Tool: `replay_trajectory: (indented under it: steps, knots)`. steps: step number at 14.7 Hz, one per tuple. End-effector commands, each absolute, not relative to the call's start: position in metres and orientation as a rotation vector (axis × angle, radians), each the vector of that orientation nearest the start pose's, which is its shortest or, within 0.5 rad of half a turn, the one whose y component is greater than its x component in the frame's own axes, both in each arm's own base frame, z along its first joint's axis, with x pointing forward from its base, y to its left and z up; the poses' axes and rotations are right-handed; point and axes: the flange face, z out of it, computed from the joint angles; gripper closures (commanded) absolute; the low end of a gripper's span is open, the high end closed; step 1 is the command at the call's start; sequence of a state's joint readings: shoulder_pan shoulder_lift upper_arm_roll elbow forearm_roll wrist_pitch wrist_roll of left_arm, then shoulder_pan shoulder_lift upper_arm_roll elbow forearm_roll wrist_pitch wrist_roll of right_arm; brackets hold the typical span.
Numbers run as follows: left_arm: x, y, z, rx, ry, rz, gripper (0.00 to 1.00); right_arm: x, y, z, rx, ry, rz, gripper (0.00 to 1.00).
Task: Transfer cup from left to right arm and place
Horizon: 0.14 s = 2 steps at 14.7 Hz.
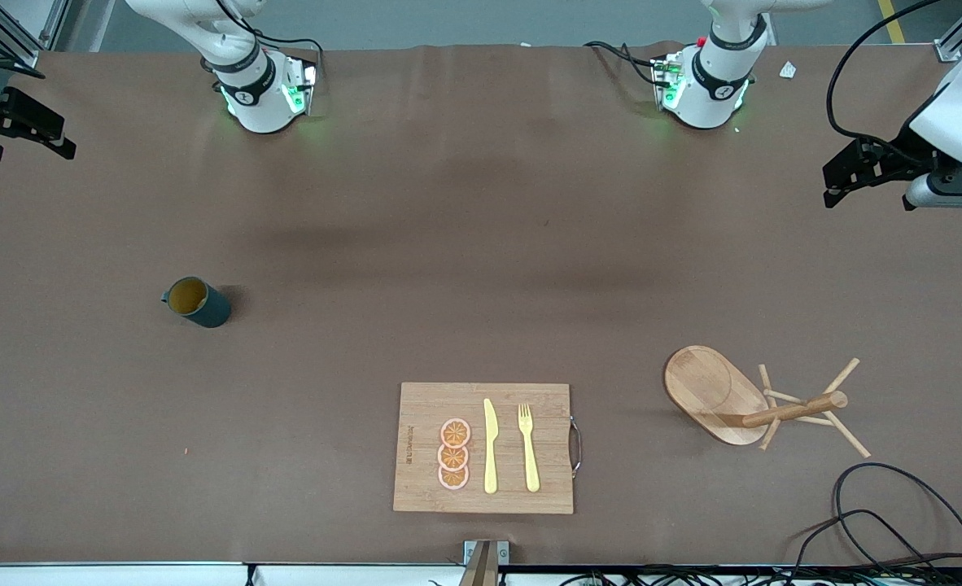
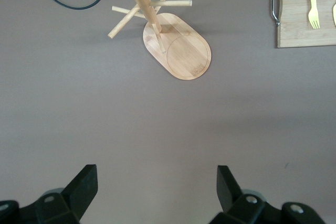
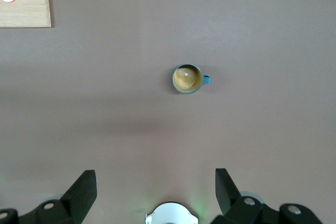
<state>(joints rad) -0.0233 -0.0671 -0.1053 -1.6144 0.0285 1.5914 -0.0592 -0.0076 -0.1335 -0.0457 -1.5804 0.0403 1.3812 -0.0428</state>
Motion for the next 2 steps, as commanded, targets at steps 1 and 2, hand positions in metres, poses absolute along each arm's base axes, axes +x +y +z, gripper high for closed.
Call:
replay_trajectory:
  steps: [1,2]
  knots:
    - [0.5335,-0.0657,0.6462,-3.112,0.076,-0.073,0.0,0.4839,-0.025,0.6766,-3.073,0.023,0.078,0.0]
    - [0.5335,-0.0657,0.6454,-3.112,0.078,-0.071,0.0,0.4834,-0.0242,0.6805,-3.079,0.015,0.069,0.0]
